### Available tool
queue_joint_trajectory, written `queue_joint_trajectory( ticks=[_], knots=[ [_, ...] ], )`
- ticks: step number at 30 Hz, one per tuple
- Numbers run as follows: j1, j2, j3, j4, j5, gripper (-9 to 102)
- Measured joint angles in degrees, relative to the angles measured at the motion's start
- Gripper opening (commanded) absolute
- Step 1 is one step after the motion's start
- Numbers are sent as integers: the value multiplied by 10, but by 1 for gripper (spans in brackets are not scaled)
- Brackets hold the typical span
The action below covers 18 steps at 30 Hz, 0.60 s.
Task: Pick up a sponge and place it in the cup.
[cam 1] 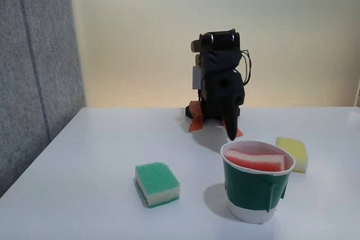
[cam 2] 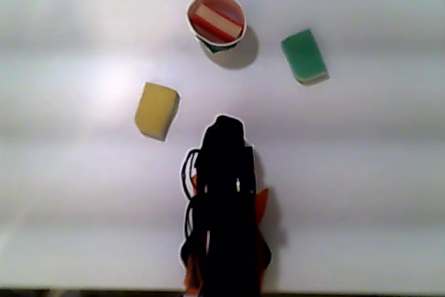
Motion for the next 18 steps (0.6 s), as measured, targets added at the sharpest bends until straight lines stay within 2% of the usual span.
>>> queue_joint_trajectory(
  ticks=[4, 18],
  knots=[
    [-2, 0, 0, 48, -4, 0],
    [8, 0, 0, 54, -56, 0]
  ],
)
